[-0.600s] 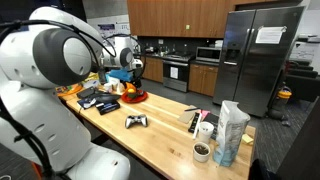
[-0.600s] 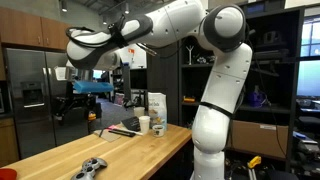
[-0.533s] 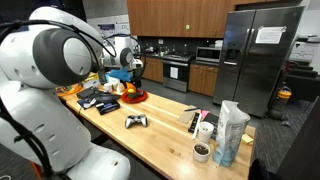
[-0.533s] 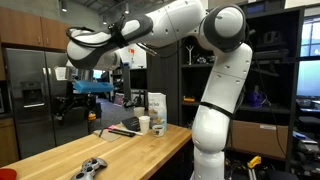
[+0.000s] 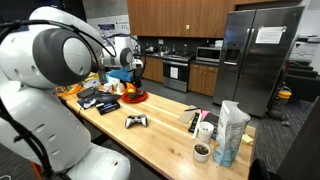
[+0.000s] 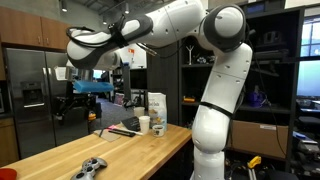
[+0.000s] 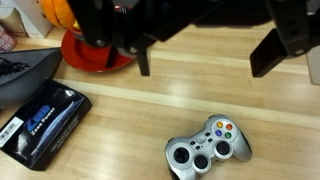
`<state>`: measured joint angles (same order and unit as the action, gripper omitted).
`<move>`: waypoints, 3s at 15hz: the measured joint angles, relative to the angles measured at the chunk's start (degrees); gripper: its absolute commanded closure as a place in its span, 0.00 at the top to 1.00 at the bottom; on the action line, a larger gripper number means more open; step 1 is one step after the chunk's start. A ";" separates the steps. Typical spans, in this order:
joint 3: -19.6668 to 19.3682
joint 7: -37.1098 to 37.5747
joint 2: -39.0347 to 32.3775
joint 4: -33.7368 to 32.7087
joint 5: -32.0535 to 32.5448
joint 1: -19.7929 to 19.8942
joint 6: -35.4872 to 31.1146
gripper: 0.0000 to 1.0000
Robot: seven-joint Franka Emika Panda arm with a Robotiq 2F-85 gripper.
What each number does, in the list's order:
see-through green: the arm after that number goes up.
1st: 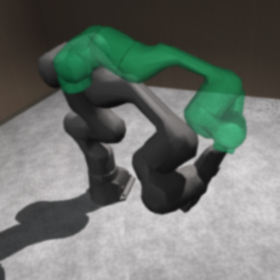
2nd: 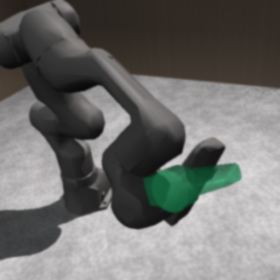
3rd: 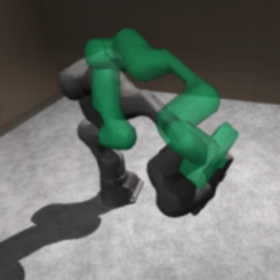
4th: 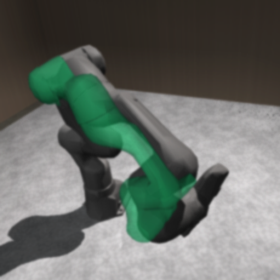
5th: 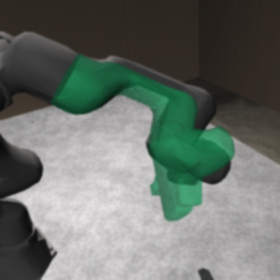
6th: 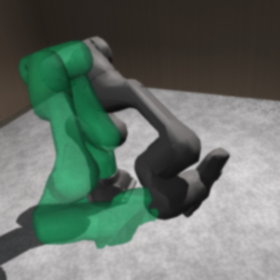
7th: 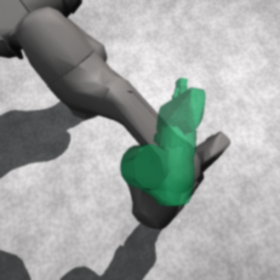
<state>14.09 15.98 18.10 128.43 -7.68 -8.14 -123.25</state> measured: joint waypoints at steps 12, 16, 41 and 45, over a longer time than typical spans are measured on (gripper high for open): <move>0.66 5.57 -6.92 -6.32 0.51 -0.04 0.66 1.00; 0.83 9.17 -12.01 -13.49 3.28 -0.23 1.97 1.00; 2.42 17.29 -14.29 -22.85 8.82 -3.20 8.38 1.00; 2.53 17.36 -14.76 -22.20 8.59 -3.50 7.61 1.00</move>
<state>16.62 33.33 3.34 106.22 0.91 -11.64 -115.63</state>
